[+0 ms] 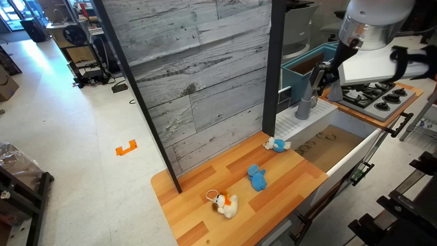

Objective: Turn the tap to the left

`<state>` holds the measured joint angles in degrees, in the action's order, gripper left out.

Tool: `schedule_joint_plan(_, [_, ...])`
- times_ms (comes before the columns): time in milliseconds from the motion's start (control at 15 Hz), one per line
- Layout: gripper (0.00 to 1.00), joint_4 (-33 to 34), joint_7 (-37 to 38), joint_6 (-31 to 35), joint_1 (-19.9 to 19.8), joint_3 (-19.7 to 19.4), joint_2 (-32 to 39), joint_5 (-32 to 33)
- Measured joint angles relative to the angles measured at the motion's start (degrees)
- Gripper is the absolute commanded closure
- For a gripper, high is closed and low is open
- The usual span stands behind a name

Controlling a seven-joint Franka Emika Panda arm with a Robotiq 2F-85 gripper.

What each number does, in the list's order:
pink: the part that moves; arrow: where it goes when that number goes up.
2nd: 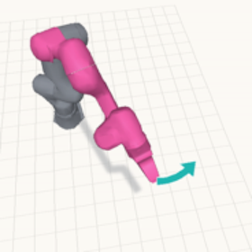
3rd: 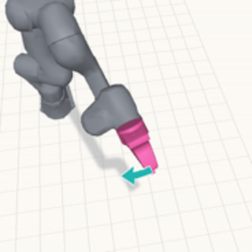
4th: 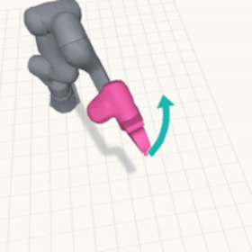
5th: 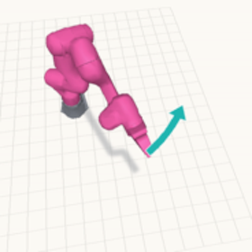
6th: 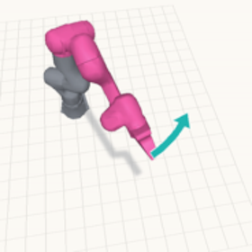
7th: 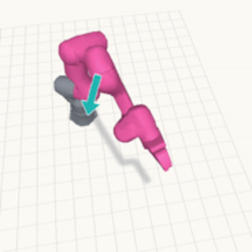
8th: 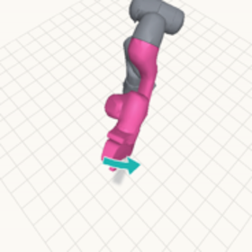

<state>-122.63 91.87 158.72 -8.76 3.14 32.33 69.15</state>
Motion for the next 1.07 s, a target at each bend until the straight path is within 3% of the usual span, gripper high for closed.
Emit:
schedule_joint_plan(467, [0.00, 7.6, 1.2, 1.1, 0.0, -0.5, 6.5, 2.8])
schedule_joint_plan(1067, [0.00, 9.0, 3.6, 1.1, 0.4, -2.1, 8.9, 7.9])
